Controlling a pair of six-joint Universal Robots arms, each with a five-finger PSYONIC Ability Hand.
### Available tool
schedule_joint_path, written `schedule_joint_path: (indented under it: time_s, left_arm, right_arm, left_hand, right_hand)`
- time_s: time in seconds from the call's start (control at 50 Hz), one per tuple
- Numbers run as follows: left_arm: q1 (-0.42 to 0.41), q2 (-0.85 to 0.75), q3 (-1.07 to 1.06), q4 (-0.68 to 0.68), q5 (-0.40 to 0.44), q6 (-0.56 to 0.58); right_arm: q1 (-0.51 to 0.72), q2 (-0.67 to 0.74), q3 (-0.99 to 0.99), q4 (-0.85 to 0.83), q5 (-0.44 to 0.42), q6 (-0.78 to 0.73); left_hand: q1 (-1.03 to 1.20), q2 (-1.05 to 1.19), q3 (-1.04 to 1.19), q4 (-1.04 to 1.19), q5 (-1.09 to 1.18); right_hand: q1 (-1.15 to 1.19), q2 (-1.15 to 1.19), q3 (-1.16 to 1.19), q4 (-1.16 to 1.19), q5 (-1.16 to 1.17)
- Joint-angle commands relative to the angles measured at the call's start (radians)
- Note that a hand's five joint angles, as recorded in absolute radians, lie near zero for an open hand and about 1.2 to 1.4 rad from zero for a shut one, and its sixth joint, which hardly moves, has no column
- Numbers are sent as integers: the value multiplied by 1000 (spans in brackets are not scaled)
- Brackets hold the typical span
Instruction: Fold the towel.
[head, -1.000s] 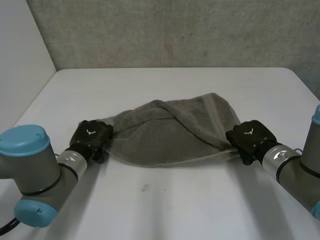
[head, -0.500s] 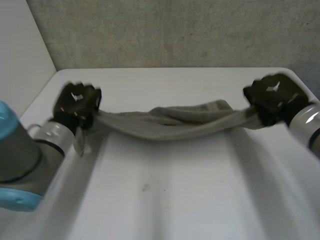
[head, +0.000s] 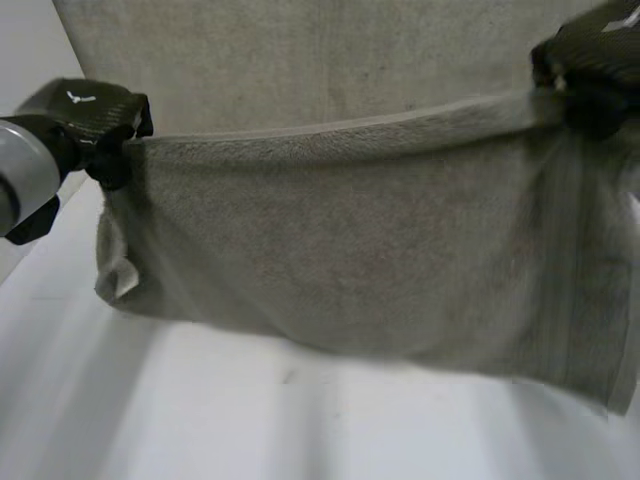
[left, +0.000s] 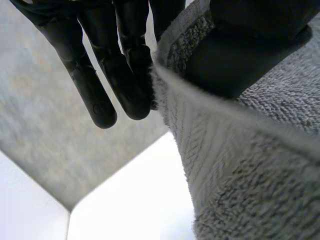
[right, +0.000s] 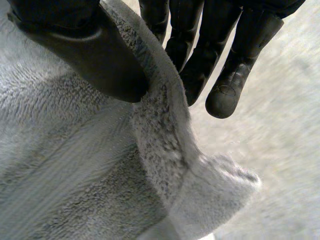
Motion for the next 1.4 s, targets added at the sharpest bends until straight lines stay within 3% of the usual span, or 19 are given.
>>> schedule_joint_path:
  time_s: [0.02,0.1,0.16,0.2,0.28,0.32,0.36,0.46,0.64,0.78,0.96,1.0,1.14,1.16,1.18,1.2,1.22,1.24,1.4]
  left_arm:
    - [30,-264,163,8,6,5]
    - [27,-378,277,27,8,2]
    - [21,-468,424,85,6,-7]
    - [4,-508,572,192,2,-21]
    - [-25,-507,657,340,-4,-90]
    - [-38,-458,659,465,-27,-193]
    - [-38,-422,640,502,-44,-243]
    - [-38,-362,550,527,-61,-307]
    - [-19,-263,73,535,-57,-281]
    - [-19,-289,-188,585,-20,-228]
    - [-21,-462,-383,694,8,-46]
    - [-21,-471,-420,702,6,16]
    - [-18,-431,-450,717,5,42]
    - [-19,-422,-455,725,5,42]
    - [-19,-422,-455,725,5,42]
    - [-19,-416,-460,737,5,42]
    - [-19,-416,-460,737,5,42]
    - [-19,-414,-466,749,3,42]
    - [-19,-427,-492,800,2,48]
  right_arm:
    - [12,254,-58,-47,16,-20]
    - [15,408,-192,-194,53,-11]
    - [21,439,-243,-268,73,-9]
    - [45,472,-333,-453,102,0]
    - [55,459,-358,-635,114,23]
    - [53,402,-339,-771,119,63]
    - [53,368,-317,-805,117,84]
    - [53,302,-212,-776,114,123]
    - [43,271,80,-517,87,123]
    - [41,332,320,-602,4,77]
    - [43,469,521,-670,8,-6]
    - [41,463,550,-675,5,-6]
    - [4,341,676,-710,-9,5]
    - [4,340,676,-710,-9,5]
    - [0,315,700,-725,-10,5]
    - [0,314,701,-725,-10,5]
    - [-2,292,722,-737,-10,6]
    - [-2,272,742,-748,-12,6]
    - [-20,247,799,-785,-12,6]
  left_hand:
    - [210,179,181,179,194]
    - [210,179,181,179,194]
    - [210,179,181,179,194]
    - [210,179,181,179,194]
    - [210,179,181,179,194]
    - [210,179,181,179,194]
    - [210,179,181,179,194]
    - [210,179,181,179,194]
    - [210,179,181,179,194]
    - [210,179,181,179,194]
    - [210,179,181,179,194]
    - [210,179,181,179,194]
    - [210,179,181,179,194]
    - [15,-16,-14,-16,-1]
    - [13,-18,-16,-18,-3]
    - [-260,-291,-289,-291,-276]
    - [-263,-293,-292,-294,-279]
    - [-414,-445,-443,-445,-430]
    - [-409,-440,-438,-440,-425]
  right_hand:
    - [80,56,69,56,52]
    - [80,56,69,56,52]
    - [80,56,69,56,52]
    - [80,56,69,56,52]
    - [80,56,69,56,52]
    - [80,56,69,56,52]
    - [80,56,69,56,52]
    - [80,56,69,56,52]
    - [80,56,69,56,52]
    - [80,56,69,56,52]
    - [80,56,69,56,52]
    - [80,56,69,56,52]
    - [80,56,69,56,52]
    - [80,56,69,56,52]
    - [80,56,69,56,52]
    - [80,56,69,56,52]
    - [80,56,69,56,52]
    - [80,56,69,56,52]
    - [80,56,69,56,52]
